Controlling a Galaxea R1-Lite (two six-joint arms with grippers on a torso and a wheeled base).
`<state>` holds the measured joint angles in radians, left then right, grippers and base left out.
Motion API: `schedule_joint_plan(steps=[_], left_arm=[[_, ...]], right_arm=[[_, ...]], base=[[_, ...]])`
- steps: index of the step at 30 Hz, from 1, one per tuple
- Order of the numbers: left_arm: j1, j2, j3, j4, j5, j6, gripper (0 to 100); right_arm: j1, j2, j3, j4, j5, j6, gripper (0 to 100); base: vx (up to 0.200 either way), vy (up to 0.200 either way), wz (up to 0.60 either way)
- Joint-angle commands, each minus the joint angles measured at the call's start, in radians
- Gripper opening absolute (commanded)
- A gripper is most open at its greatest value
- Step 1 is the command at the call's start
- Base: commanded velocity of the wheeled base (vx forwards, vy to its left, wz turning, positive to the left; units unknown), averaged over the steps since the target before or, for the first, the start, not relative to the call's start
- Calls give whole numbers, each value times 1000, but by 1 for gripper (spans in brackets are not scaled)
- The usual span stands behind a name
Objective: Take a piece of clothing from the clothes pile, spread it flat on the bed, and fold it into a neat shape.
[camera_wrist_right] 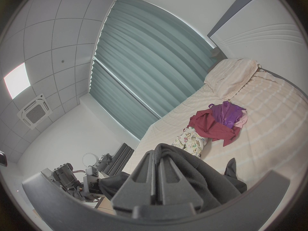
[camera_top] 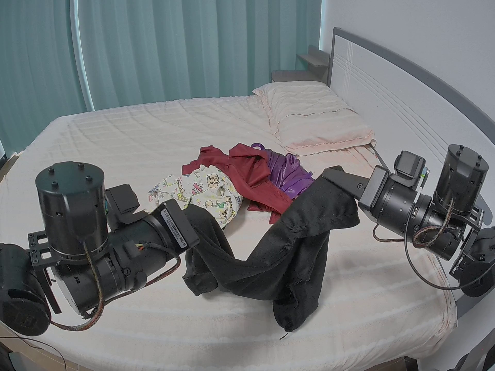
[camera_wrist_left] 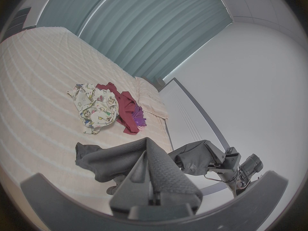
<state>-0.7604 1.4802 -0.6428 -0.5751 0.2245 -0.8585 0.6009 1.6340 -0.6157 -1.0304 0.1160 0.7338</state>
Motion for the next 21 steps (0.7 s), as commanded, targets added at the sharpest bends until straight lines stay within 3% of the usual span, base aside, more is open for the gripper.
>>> schedule_joint_plan(steps=[1, 4, 19, 21], left_arm=[[0, 15, 2, 0, -1, -4, 0], [-2, 15, 5, 0, -1, -4, 0], [9, 38, 8, -2, -4, -1, 0], [9, 37, 6, -3, -4, -1, 0]], right_arm=[[2, 3, 7, 0, -1, -1, 0], [5, 1, 7, 0, -2, -1, 0], [7, 13, 11, 0, 2, -2, 0], [8, 21, 10, -5, 1, -4, 0]], base=[[-200, 0, 0], [-200, 0, 0], [0, 0, 0], [0, 200, 0]])
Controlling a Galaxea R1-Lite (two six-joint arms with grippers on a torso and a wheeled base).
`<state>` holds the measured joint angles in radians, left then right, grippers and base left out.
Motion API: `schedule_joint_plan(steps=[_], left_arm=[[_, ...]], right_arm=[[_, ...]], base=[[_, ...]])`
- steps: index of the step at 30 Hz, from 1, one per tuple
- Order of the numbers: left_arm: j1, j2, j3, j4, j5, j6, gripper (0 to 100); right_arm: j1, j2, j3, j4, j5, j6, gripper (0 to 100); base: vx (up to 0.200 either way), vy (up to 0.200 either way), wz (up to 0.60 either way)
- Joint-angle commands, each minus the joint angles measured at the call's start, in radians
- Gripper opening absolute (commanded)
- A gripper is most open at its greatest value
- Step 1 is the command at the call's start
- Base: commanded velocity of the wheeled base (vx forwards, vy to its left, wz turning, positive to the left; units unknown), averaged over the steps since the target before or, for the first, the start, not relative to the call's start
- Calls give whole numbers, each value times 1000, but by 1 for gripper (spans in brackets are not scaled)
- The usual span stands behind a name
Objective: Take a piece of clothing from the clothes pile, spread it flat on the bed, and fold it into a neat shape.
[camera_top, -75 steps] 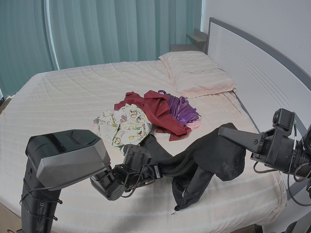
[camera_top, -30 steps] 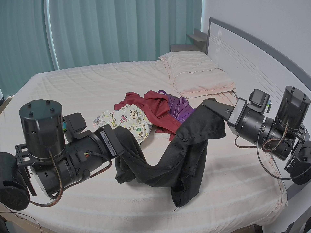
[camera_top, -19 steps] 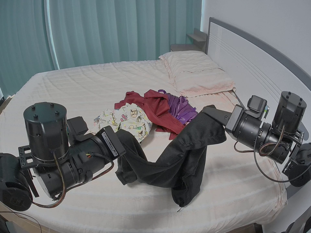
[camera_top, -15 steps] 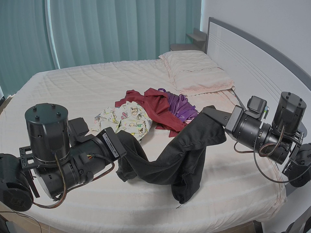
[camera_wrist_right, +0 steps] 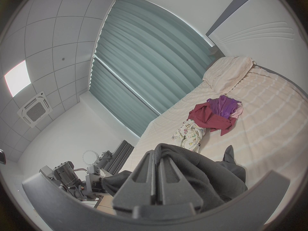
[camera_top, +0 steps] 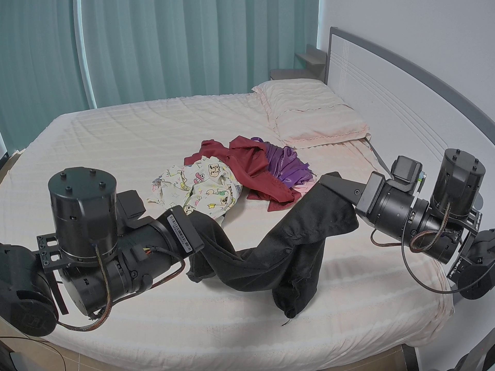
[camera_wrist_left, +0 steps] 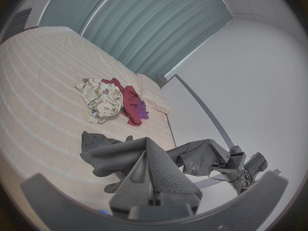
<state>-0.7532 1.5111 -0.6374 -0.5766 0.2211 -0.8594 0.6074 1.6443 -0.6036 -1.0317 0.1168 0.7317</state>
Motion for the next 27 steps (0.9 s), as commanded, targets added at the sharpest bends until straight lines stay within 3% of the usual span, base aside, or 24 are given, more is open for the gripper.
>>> schedule_joint_plan(steps=[1, 27], left_arm=[[3, 5, -1, -2, 0, 0, 0], [51, 0, -2, 0, 1, -1, 0]], right_arm=[[2, 12, -2, -7, -2, -2, 0], [51, 5, -13, -13, -3, -34, 0]], base=[[0, 200, 0], [0, 200, 0]])
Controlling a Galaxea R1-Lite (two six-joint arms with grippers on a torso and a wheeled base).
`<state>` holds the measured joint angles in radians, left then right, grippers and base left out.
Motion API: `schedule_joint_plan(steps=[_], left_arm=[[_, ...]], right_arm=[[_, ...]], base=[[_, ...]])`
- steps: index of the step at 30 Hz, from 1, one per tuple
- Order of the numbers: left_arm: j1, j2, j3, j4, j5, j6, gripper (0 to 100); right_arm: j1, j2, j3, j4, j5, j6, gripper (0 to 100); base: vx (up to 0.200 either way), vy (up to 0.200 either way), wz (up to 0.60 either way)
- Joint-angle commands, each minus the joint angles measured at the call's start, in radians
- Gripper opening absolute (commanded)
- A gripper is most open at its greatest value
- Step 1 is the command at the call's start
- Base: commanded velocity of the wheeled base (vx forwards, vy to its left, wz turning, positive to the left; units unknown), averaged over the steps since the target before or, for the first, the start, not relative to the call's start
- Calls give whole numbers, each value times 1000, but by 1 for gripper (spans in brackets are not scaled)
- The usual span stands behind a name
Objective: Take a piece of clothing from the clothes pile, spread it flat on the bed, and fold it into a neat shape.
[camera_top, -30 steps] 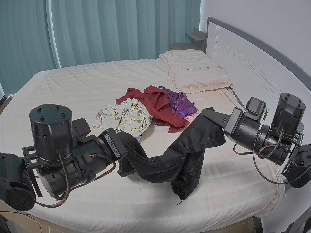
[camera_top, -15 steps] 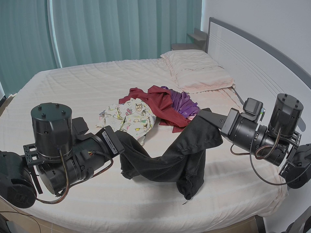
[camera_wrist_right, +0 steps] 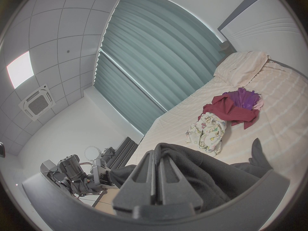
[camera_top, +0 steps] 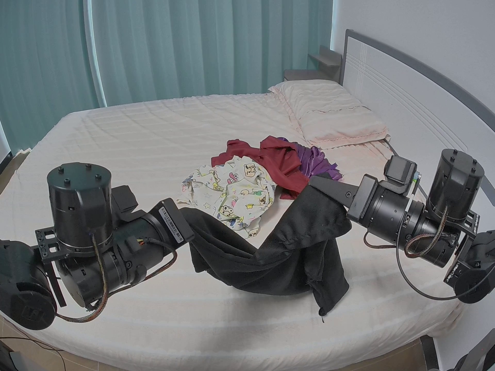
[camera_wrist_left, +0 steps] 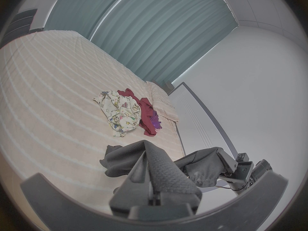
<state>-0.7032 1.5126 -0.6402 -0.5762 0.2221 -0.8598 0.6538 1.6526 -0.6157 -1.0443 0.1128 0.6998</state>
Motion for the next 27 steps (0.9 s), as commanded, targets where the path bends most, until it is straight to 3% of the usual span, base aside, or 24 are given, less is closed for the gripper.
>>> schedule_joint_plan(steps=[1, 27], left_arm=[[1, -5, 1, -1, 0, -1, 0], [21, -43, 10, -2, -6, -4, 0]], right_arm=[[7, -4, -1, 0, 1, -2, 0], [40, -4, -9, -30, 2, -26, 0]], base=[[0, 200, 0], [0, 200, 0]])
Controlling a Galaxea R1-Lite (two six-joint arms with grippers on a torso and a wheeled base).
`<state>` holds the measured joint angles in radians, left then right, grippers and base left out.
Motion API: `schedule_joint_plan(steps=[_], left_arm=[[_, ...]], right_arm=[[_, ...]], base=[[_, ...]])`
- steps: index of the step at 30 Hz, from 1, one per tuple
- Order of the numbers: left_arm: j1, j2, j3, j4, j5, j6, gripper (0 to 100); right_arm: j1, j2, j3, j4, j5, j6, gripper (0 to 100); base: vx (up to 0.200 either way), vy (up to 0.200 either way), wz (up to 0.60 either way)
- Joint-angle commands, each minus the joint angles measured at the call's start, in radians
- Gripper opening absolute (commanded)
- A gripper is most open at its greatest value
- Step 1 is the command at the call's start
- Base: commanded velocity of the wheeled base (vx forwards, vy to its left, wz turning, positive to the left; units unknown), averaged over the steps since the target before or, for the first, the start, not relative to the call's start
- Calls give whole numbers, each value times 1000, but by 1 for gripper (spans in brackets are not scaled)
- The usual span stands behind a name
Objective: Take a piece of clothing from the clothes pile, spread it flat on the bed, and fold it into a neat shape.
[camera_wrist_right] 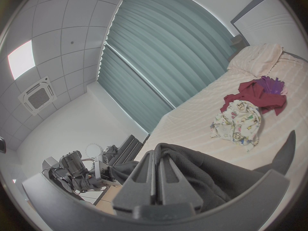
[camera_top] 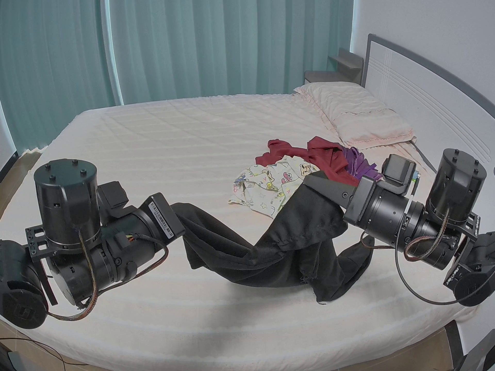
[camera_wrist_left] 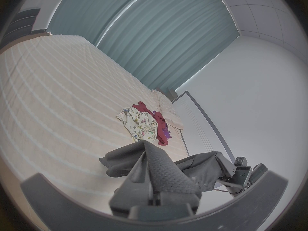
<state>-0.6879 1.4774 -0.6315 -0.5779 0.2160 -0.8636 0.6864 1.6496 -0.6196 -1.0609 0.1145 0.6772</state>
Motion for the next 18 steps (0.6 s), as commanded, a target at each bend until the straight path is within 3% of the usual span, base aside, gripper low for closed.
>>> schedule_joint_plan(steps=[1, 18], left_arm=[[5, -9, 1, 0, 0, 0, 0], [11, -34, 6, 1, 0, 0, 0]], right_arm=[[9, 1, -5, -22, 1, -5, 0], [16, -5, -2, -48, -1, -33, 0]], base=[[0, 200, 0], [0, 200, 0]])
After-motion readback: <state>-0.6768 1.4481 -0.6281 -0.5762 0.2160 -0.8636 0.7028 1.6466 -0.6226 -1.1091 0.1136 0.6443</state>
